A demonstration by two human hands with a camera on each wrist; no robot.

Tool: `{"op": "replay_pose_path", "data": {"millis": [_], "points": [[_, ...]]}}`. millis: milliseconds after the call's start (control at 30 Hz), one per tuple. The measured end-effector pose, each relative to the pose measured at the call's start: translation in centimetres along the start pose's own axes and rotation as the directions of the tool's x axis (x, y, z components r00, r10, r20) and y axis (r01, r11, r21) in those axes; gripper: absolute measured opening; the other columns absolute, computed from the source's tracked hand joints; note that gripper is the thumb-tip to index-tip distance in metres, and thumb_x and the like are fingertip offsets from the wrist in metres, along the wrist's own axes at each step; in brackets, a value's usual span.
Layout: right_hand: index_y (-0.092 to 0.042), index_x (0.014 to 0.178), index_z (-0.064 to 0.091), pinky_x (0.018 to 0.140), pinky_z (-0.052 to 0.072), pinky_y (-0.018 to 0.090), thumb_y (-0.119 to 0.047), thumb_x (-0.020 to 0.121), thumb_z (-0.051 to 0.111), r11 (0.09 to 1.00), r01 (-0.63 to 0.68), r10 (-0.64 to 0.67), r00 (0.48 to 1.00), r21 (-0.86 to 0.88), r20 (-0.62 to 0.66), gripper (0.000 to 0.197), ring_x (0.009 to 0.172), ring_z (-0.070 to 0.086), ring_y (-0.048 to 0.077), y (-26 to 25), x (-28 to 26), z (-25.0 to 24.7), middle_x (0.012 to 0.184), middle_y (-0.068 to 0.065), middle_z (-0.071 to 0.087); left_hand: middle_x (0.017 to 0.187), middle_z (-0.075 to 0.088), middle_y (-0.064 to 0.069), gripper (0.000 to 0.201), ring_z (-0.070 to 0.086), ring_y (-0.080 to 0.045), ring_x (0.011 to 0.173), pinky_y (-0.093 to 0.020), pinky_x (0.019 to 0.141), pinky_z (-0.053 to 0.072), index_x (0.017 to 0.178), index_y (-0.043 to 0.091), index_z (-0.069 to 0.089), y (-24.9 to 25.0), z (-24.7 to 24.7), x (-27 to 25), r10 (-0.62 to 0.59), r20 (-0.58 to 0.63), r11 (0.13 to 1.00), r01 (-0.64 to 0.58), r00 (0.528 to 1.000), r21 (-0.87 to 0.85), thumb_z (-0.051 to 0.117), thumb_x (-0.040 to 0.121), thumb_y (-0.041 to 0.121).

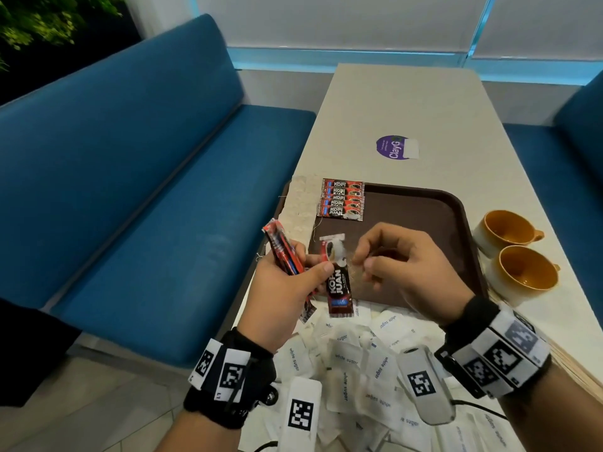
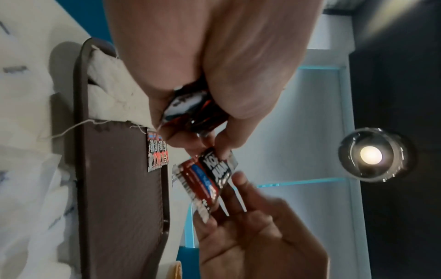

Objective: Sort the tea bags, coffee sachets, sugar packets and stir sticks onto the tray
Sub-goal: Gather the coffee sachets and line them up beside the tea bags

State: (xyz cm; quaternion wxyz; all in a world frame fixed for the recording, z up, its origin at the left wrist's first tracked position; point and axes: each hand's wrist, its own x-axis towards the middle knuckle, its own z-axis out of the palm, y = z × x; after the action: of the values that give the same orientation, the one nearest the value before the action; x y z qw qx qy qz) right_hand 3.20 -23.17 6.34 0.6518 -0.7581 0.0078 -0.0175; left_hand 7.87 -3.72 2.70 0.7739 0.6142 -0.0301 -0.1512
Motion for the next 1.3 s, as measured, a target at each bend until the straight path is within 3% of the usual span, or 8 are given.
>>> {"op": "replay_pose_path", "data": {"millis": [167,267,400,533,733,867,1033,1300], "points": [[-0.012,0.101,0.076,0.057,0.047,0.015,-0.013,0.09,0.077,0.989,-0.103,0.109,0.993,-0.109,0.054,0.012,0.059,0.062,0.003,0.1,1.1,0.2,0.079,0.002,0.075,0.085,0.075,-0.013,0.035,0.068,-0.016,0.07,-0.027,0.067,0.053,0.086,0.013,0.048,0.1,0.3,-0.2,-0.015,0.122,0.99,-0.003,0.992,0.144,0.08,0.084,0.001],[-0.002,0.096,0.073,0.052,0.047,0.024,-0.004,0.09,0.075,0.992,-0.115,0.116,0.993,-0.049,0.018,0.007,0.055,0.058,0.013,0.4,1.7,-0.1,0.077,0.015,0.074,0.085,0.077,-0.006,0.037,0.065,-0.016,0.069,-0.027,0.065,0.05,0.084,0.016,0.048,-0.3,-0.1,0.0,-0.021,0.11,0.978,-0.003,0.994,0.209,0.085,0.08,0.014],[0.009,0.094,0.063,0.05,0.053,0.029,0.004,0.089,0.071,0.974,-0.148,0.165,0.982,0.172,-0.088,0.011,0.06,0.062,0.025,0.8,2.1,-1.0,0.08,0.026,0.072,0.078,0.066,-0.004,0.044,0.073,-0.034,0.081,-0.033,0.068,0.056,0.079,0.016,0.048,-1.7,-1.1,0.6,-0.042,0.051,0.992,0.036,0.998,0.12,0.088,0.074,0.0],[0.01,0.099,0.064,0.059,0.06,0.04,0.011,0.085,0.072,0.977,-0.176,0.183,0.982,0.119,-0.044,0.017,0.065,0.066,0.035,1.5,2.7,-1.6,0.082,0.03,0.069,0.075,0.065,-0.01,0.037,0.07,-0.028,0.07,-0.032,0.061,0.054,0.079,0.017,0.047,-2.1,-1.6,1.7,-0.019,-0.079,0.999,0.016,0.997,-0.037,0.081,0.079,0.002],[0.004,0.1,0.071,0.054,0.056,0.022,0.01,0.084,0.073,0.979,-0.205,0.205,0.976,0.006,-0.068,0.017,0.052,0.063,0.015,3.3,6.9,-2.9,0.071,0.01,0.071,0.065,0.056,-0.004,0.039,0.056,-0.023,0.06,-0.03,0.05,0.045,0.083,0.017,0.047,-2.4,-2.3,2.8,-0.168,-0.061,0.981,0.161,0.984,-0.106,0.082,0.074,0.034],[-0.003,0.096,0.072,0.056,0.059,0.027,0.007,0.09,0.069,0.944,-0.328,0.33,0.932,0.037,-0.149,0.011,0.056,0.065,0.017,5.9,11.4,-3.5,0.082,0.019,0.07,0.067,0.04,0.0,0.035,0.045,-0.016,0.057,-0.025,0.044,0.036,0.082,0.018,0.043,-3.0,-2.9,2.9,-0.269,0.008,0.948,0.266,0.963,-0.172,0.076,0.086,0.026],[-0.001,0.109,0.072,0.054,0.058,0.026,-0.002,0.091,0.073,0.889,-0.452,0.427,0.876,-0.074,-0.222,0.018,0.061,0.066,0.018,9.2,15.7,-4.4,0.075,0.011,0.07,0.072,0.04,-0.003,0.032,0.043,-0.017,0.059,-0.026,0.044,0.035,0.083,0.017,0.041,-3.2,-3.5,2.8,-0.294,0.054,0.95,0.298,0.954,-0.092,0.072,0.093,0.018],[-0.01,0.093,0.072,0.054,0.057,0.03,-0.006,0.086,0.08,0.824,-0.531,0.471,0.836,-0.199,-0.281,0.012,0.062,0.066,0.018,9.9,17.4,-4.3,0.077,0.008,0.072,0.07,0.046,0.0,0.032,0.043,-0.017,0.059,-0.027,0.044,0.036,0.086,0.016,0.041,-3.3,-3.8,3.0,-0.298,0.016,0.952,0.298,0.955,-0.076,0.071,0.095,0.016]]}}
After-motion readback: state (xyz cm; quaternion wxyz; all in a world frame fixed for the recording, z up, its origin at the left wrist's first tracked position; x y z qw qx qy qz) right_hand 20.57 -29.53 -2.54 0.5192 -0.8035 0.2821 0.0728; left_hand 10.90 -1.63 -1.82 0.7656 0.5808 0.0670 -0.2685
